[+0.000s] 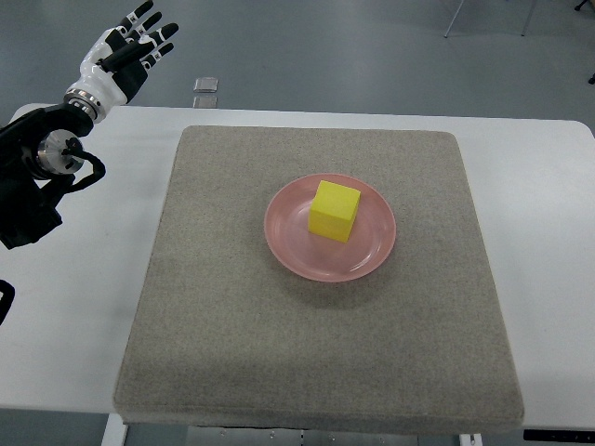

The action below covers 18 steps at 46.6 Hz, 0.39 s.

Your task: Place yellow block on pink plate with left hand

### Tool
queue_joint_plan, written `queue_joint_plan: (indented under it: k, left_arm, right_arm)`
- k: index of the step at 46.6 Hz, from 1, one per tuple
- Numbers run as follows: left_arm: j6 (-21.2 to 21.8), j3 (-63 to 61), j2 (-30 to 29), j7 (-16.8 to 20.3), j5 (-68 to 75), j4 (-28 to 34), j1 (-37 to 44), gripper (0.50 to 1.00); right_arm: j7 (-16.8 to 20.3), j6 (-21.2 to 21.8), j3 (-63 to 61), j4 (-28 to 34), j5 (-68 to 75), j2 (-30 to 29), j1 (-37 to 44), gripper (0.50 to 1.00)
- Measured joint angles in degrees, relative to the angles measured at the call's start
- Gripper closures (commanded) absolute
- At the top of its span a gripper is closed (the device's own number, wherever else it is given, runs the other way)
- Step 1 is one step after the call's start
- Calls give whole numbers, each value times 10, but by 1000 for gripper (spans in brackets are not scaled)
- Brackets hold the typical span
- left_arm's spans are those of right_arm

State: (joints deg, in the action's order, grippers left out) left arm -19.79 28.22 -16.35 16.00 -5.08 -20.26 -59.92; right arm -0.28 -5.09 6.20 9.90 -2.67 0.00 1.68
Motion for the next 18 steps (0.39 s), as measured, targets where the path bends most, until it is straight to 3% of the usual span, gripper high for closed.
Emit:
queue_joint_plan:
  k: [18]
  left_arm:
    - [0,0,1,0,0,0,1,506]
  right_arm:
    - [0,0,-1,0,1,0,-2,576]
